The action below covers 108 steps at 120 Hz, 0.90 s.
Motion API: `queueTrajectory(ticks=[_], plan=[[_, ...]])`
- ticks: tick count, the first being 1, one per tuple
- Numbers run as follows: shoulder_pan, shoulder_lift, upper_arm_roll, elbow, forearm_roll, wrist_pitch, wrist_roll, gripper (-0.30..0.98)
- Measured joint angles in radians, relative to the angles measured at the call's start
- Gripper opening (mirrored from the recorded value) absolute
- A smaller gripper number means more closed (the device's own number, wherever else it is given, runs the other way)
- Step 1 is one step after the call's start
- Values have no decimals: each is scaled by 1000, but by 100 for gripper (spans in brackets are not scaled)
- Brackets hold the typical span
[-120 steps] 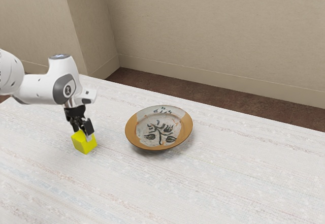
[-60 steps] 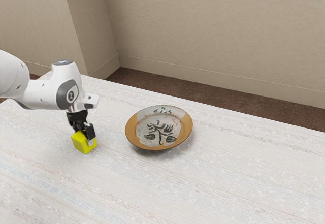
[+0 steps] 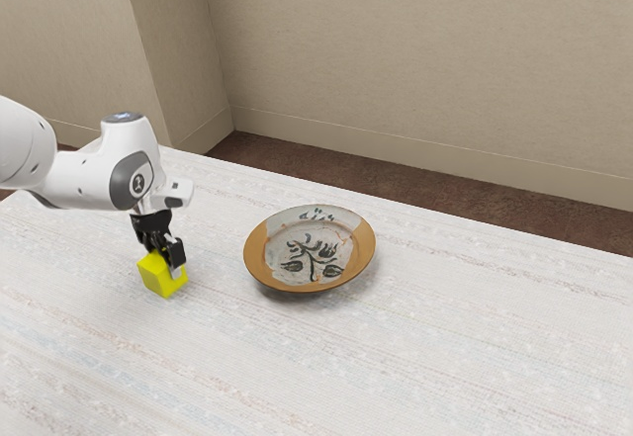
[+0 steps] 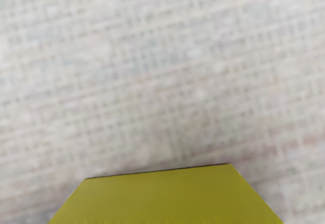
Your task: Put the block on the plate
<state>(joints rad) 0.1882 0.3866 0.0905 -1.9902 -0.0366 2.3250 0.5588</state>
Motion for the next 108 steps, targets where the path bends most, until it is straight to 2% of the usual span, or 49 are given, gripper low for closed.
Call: queueTrajectory(ticks=[56, 80, 108], plan=[[-9, -39, 0, 0, 18, -17, -26, 44], [-60, -87, -12, 46, 75, -80, -60, 38], [-76, -84, -154, 177, 173, -184, -127, 33]])
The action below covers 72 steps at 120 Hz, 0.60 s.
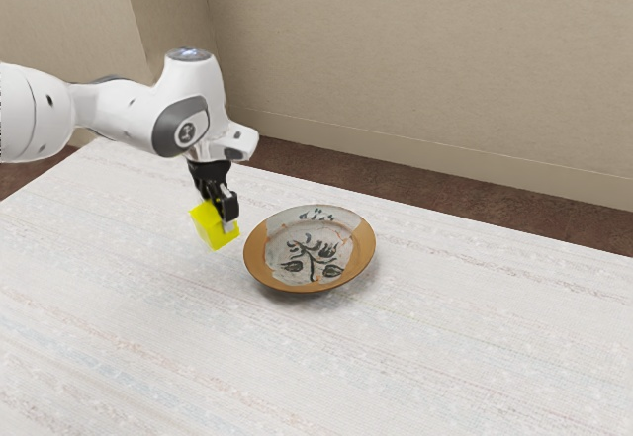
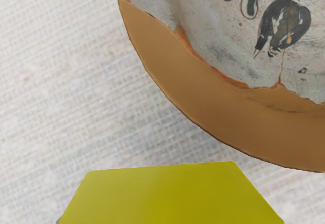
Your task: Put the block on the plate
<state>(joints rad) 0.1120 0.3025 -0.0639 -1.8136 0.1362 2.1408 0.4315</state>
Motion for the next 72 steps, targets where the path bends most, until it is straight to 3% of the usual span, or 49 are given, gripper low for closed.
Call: queueTrajectory(ticks=[30, 72], plan=[[24, 65, -175, 95, 75, -54, -79, 32], [26, 231, -288, 237, 146, -71, -168, 31]])
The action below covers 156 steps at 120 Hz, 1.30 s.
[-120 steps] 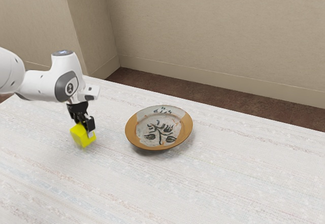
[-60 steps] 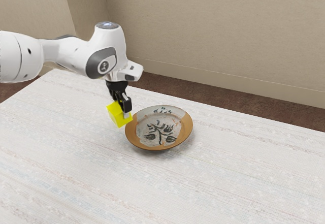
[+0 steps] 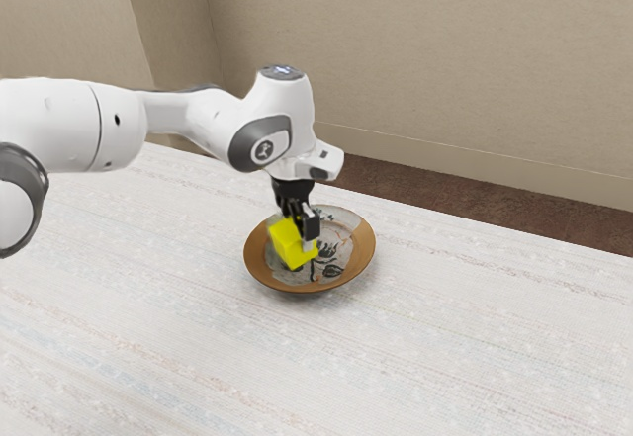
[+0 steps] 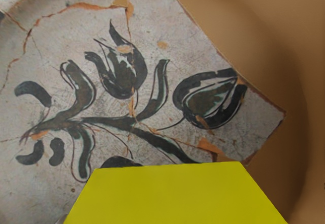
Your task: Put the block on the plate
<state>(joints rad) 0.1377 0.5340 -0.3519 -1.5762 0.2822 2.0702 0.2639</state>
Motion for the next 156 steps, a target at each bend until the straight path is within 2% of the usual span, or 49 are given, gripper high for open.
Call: queueTrajectory(ticks=[32, 67, 98, 136, 156], plan=[[-1, 54, -15, 41, 31, -2, -42, 31], [-9, 43, -15, 58, 47, -30, -53, 56], [-7, -3, -14, 69, 53, -77, -59, 65], [-4, -185, 14, 86, -26, -185, -54, 68], [-36, -353, 198, 81, -100, -283, -40, 68]])
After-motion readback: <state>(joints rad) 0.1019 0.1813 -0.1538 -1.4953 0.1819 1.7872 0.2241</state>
